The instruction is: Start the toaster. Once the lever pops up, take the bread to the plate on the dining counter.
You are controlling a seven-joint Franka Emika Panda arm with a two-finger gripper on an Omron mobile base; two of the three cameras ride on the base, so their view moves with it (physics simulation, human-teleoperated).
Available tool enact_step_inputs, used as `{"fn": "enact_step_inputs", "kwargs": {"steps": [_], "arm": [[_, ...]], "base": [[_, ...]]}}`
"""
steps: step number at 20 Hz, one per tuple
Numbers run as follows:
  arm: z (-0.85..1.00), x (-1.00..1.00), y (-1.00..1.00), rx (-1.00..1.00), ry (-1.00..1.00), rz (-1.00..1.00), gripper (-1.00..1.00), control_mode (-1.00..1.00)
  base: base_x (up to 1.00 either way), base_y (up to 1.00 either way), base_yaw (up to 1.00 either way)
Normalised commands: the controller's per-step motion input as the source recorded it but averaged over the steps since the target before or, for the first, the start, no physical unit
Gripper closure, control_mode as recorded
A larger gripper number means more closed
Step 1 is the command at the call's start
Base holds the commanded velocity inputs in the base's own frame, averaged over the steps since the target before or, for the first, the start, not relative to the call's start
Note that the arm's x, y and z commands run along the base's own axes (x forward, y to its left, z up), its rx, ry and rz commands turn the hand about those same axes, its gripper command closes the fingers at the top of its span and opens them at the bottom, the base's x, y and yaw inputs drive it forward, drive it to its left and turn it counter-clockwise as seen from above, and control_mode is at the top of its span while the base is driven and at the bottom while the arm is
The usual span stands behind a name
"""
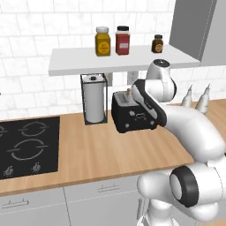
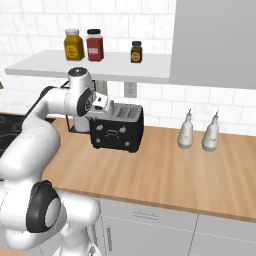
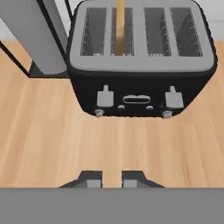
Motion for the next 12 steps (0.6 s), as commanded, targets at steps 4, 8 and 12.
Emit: {"fn": "enact_step_inputs", "kwargs": {"steps": [4,8,12], "arm": [[-0.57,0.50,0.13,0.00,0.00,-0.03,1.00,-1.00],[-0.56,0.53,0.26,0.00,0.00,-0.04,1.00,-1.00],[-0.44,0.51,0.19,0.00,0.00,-0.04,1.00,-1.00]], "base": [[0.00,0.00,0.00],[0.00,0.00,0.00],[0.00,0.00,0.00]]}}
